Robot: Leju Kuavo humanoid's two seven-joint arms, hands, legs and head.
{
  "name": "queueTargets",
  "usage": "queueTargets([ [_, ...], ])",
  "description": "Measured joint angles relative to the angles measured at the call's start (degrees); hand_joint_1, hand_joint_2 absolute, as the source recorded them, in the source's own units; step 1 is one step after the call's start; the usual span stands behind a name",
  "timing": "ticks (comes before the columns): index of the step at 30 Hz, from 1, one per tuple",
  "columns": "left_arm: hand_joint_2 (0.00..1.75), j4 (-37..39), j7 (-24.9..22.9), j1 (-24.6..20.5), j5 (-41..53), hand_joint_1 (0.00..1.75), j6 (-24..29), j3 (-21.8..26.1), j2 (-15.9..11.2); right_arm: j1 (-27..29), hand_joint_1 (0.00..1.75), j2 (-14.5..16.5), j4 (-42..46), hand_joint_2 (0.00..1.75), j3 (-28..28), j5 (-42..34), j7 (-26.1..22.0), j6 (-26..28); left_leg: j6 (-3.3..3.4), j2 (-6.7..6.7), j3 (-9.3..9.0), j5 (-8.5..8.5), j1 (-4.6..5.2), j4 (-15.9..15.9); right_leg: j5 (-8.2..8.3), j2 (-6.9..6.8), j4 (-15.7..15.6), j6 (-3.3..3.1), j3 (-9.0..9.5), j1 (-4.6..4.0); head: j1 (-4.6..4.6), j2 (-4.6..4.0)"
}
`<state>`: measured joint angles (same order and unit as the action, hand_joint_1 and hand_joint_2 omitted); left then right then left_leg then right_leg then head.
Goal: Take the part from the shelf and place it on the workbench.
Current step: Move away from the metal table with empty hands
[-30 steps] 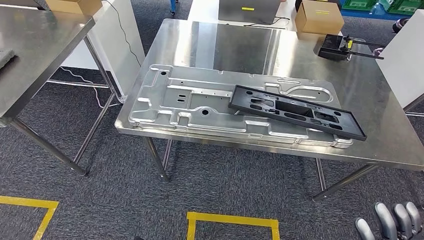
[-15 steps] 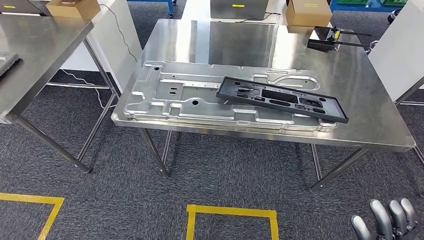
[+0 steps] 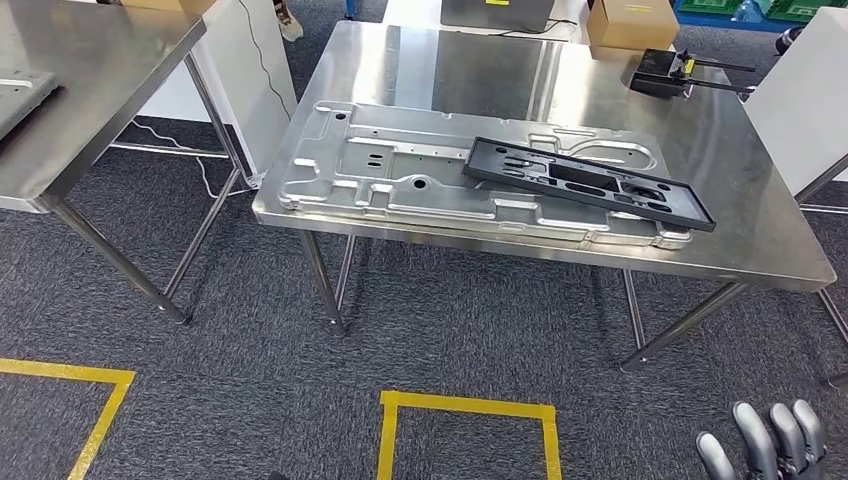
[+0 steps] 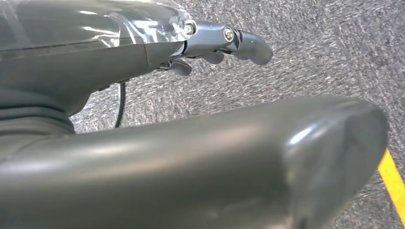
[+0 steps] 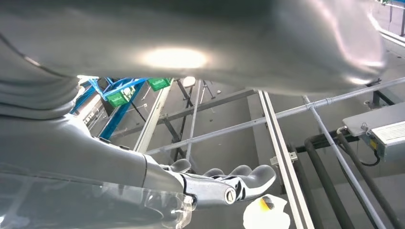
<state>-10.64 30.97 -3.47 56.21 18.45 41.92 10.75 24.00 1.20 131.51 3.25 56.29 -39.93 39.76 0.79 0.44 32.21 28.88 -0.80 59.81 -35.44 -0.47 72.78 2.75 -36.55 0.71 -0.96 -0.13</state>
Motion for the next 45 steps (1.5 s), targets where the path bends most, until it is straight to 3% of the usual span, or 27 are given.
queueTargets([
  [3, 0.0, 0.0, -0.17, -0.01, 0.17, 0.0, 0.02, 0.01, 0.01, -0.03, 0.0, 0.01, -0.11, 0.0, -0.03, 0.01, 0.0, 0.0, -0.31, -0.09, 0.76, -0.84, 0.12, 0.03, 3.88, 0.12, -12.15, -0.74, 7.98, -0.35, 0.24, 0.0],
  [5, 0.0, 0.0, -0.2, -0.04, 0.28, 0.0, 0.02, 0.0, 0.02, 0.0, 0.0, 0.02, -0.13, 0.0, -0.04, 0.0, 0.0, 0.0, -0.96, -0.11, 1.1, -1.52, 0.12, -0.02, 4.21, 0.23, -16.21, -1.2, 10.06, -0.77, 0.3, 0.0],
  [8, 0.0, 0.0, -0.24, 0.01, 0.42, 0.0, 0.03, 0.0, 0.01, 0.12, 0.0, 0.03, -0.18, 0.0, -0.05, -0.04, 0.0, 0.01, -2.08, -0.14, 1.55, -1.97, 0.04, -0.13, 5.2, 0.18, -16.75, -2.01, 9.35, -0.8, 0.3, 0.0],
  [10, 0.0, 0.0, -0.27, 0.04, 0.45, 0.0, 0.04, 0.0, 0.0, 0.23, 0.0, 0.04, -0.25, 0.0, -0.07, -0.11, -0.01, 0.01, -2.42, -0.2, 2.89, 1.11, 0.05, 2.88, 6.2, 0.05, -17.0, -2.65, 8.41, -0.48, -0.09, 0.0],
  [12, 0.0, 0.0, -0.29, 0.06, 0.48, 0.0, 0.04, 0.0, 0.0, 0.37, 0.0, 0.07, -0.45, 0.0, -0.09, -0.28, -0.02, 0.01, -2.52, -0.24, 5.05, 6.1, 0.03, 10.04, 6.88, -0.07, -16.79, -2.9, 7.3, -0.49, -0.72, 0.0],
  [13, 0.0, 0.0, -0.29, 0.08, 0.49, 0.0, 0.04, 0.0, 0.0, 0.42, 0.0, 0.08, -0.61, 0.0, -0.08, -0.41, -0.02, 0.0, -2.58, -0.24, 5.7, 7.62, 0.03, 13.33, 7.19, -0.11, -16.63, -2.93, 6.77, -0.53, -0.95, 0.0],
  [14, 0.0, 0.0, -0.31, 0.12, 0.5, 0.0, 0.04, 0.0, 0.0, 0.45, 0.0, 0.1, -0.81, 0.0, -0.08, -0.6, -0.02, 0.0, -2.62, -0.25, 5.53, 7.99, 0.05, 14.95, 7.46, -0.14, -16.44, -2.94, 6.27, -0.56, -1.13, 0.0],
  [15, 0.0, 0.0, -0.33, 0.15, 0.51, 0.0, 0.04, 0.0, 0.0, 0.5, 0.0, 0.13, -1.02, 0.0, -0.07, -0.86, -0.02, 0.0, -2.63, -0.24, 4.33, 7.27, 0.04, 14.29, 7.68, -0.14, -16.2, -2.92, 5.82, -0.56, -1.29, 0.0],
  [18, 0.0, 0.0, -0.56, 0.13, 0.54, 0.0, 0.13, 0.0, -0.03, 0.69, 0.0, 0.28, -1.69, 0.0, -0.03, -2.15, -0.03, 0.0, -2.54, -0.25, -2.97, 3.56, 0.05, 3.04, 7.98, -0.13, -15.04, -2.67, 4.57, -0.54, -1.82, 0.0],
  [20, 0.0, 0.0, -0.91, 0.14, 0.61, 0.0, 0.15, 0.02, -0.03, 0.75, 0.0, 0.39, -2.12, 0.0, 0.09, -2.77, -0.05, 0.0, -2.34, -0.31, -4.96, 3.09, 0.19, -1.1, 8.33, -0.12, -14.38, -2.18, 3.88, -0.66, -1.99, 0.0],
  [22, 0.0, 0.0, -1.16, 0.23, 0.68, 0.0, 0.15, 0.05, -0.03, 0.83, 0.0, 0.54, -2.56, 0.0, 0.34, -2.96, -0.08, 0.0, -1.82, -0.34, -4.52, 2.79, 0.32, -1.21, 8.87, -0.09, -14.24, -1.54, 3.58, -0.72, -1.84, 0.0],
  [24, 0.0, 0.0, -1.24, 0.19, 0.7, 0.0, 0.15, 0.17, -0.04, 0.95, 0.0, 0.68, -3.07, 0.0, 0.66, -3.02, -0.09, 0.0, -0.93, -0.22, -3.91, 2.09, 0.24, -1.3, 7.59, 0.04, -13.17, -0.97, 3.03, -0.61, -1.62, 0.0],
  [27, 0.0, 0.0, -1.25, 0.11, 0.79, 0.0, 0.15, 0.45, -0.04, 1.03, 0.0, 0.8, -4.19, 0.0, 1.05, -3.33, -0.09, 0.0, -0.1, 0.01, -2.27, 0.84, 0.09, -1.33, 0.82, 0.18, -4.58, -0.39, 0.0, -0.34, -0.83, 0.0],
  [28, 0.0, 0.0, -1.25, 0.15, 0.82, 0.0, 0.15, 0.51, -0.04, 1.05, 0.0, 0.82, -4.65, 0.0, 1.17, -3.48, -0.09, 0.0, -0.07, 0.08, -1.64, 0.42, 0.1, -1.29, -0.92, 0.18, -1.17, -0.29, -0.97, -0.24, -0.65, 0.0],
  [29, 0.0, 0.0, -1.26, 0.18, 0.84, 0.0, 0.15, 0.55, -0.04, 1.08, 0.0, 0.84, -5.05, 0.0, 1.29, -3.63, -0.09, 0.0, -0.1, 0.14, -1.04, 0.01, 0.09, -1.25, -1.53, 0.18, 0.82, -0.22, -1.18, -0.16, -0.56, 0.0],
  [30, 0.0, 0.0, -1.27, 0.21, 0.85, 0.0, 0.15, 0.56, -0.04, 1.1, 0.0, 0.86, -5.45, 0.0, 1.43, -3.75, -0.09, 0.0, -0.15, 0.18, -0.51, -0.37, 0.08, -1.23, -1.0, 0.18, 0.71, -0.2, -0.33, -0.09, -0.5, 0.0],
  [31, 0.0, 0.0, -1.28, 0.21, 0.87, 0.0, 0.15, 0.57, -0.04, 1.11, 0.0, 0.89, -5.84, 0.0, 1.54, -3.86, -0.09, 0.0, -0.26, 0.17, -0.09, -0.72, 0.05, -1.22, 0.42, 0.18, -1.65, -0.2, 1.63, -0.03, -0.45, 0.0],
  [32, 0.0, 0.0, -1.3, 0.21, 0.92, 0.0, 0.15, 0.58, -0.04, 1.1, 0.0, 0.93, -6.22, 0.0, 1.6, -4.04, -0.09, 0.0, -0.43, 0.13, 0.2, -1.02, 0.01, -1.21, 2.19, 0.19, -5.81, -0.22, 4.46, 0.0, -0.38, 0.0],
  [34, 0.0, 0.0, -1.34, 0.2, 1.08, 0.0, 0.15, 0.6, -0.04, 1.02, 0.0, 1.08, -6.98, 0.0, 1.68, -4.71, -0.09, 0.0, -1.02, 0.04, 0.68, -1.63, 0.06, -1.21, 4.07, 0.31, -13.96, -0.39, 9.42, -0.15, -0.23, 0.0],
  [36, 0.0, 0.0, -1.39, 0.18, 1.25, 0.0, 0.15, 0.62, -0.04, 0.99, 0.0, 1.25, -7.67, 0.0, 1.69, -5.59, -0.09, 0.0, -1.73, 0.01, 1.11, -2.37, 0.12, -1.25, 4.1, 0.46, -16.97, -0.68, 10.71, -0.44, -0.16, 0.0],
  [38, 0.0, 0.0, -1.45, 0.21, 1.35, 0.0, 0.14, 0.68, -0.06, 0.95, 0.0, 1.45, -8.58, 0.0, 1.66, -6.27, -0.09, 0.0, -2.41, -0.03, 1.43, -2.83, 0.04, -1.21, 4.57, 0.41, -17.04, -1.35, 9.98, -0.43, -0.2, 0.0],
  [40, 0.0, 0.0, -1.55, 0.23, 1.4, 0.0, 0.13, 0.79, -0.17, 0.7, 0.0, 1.69, -9.79, 0.0, 1.64, -7.0, 0.12, 0.0, -2.78, -0.13, 2.32, -0.82, 0.0, 0.71, 5.34, 0.23, -17.13, -2.4, 9.16, -0.22, -0.47, 0.0],
  [41, 0.0, 0.0, -1.64, 0.24, 1.4, 0.0, 0.13, 0.83, -0.22, 0.55, 0.0, 1.79, -10.54, 0.0, 1.66, -7.57, 0.51, 0.0, -2.82, -0.19, 3.21, 1.44, -0.01, 3.29, 5.75, 0.13, -17.16, -2.82, 8.7, -0.13, -0.75, 0.0],
  [43, 0.0, 0.0, -1.85, 0.26, 1.37, 0.0, 0.09, 0.85, -0.27, 0.06, 0.0, 1.82, -13.17, 0.0, 1.7, -9.28, 1.93, 0.0, -2.84, -0.22, 5.25, 6.31, 0.07, 10.71, 6.48, 0.05, -17.05, -3.25, 7.69, -0.36, -1.4, 0.0],
  [44, 0.0, 0.0, -1.92, 0.27, 1.35, 0.0, 0.04, 0.85, -0.28, -0.35, 0.0, 1.8, -15.16, 0.0, 1.72, -10.2, 2.77, 0.0, -2.84, -0.22, 5.77, 7.65, 0.11, 13.77, 6.84, 0.01, -16.94, -3.32, 7.13, -0.47, -1.61, 0.0],
  [45, 0.0, 0.0, -1.99, 0.28, 1.35, 0.0, -0.03, 0.85, -0.3, -0.91, 0.0, 1.78, -17.61, 0.0, 1.69, -11.17, 3.48, 0.0, -2.82, -0.22, 5.45, 7.8, 0.11, 15.1, 7.18, 0.0, -16.78, -3.37, 6.57, -0.57, -1.78, 0.0],
])
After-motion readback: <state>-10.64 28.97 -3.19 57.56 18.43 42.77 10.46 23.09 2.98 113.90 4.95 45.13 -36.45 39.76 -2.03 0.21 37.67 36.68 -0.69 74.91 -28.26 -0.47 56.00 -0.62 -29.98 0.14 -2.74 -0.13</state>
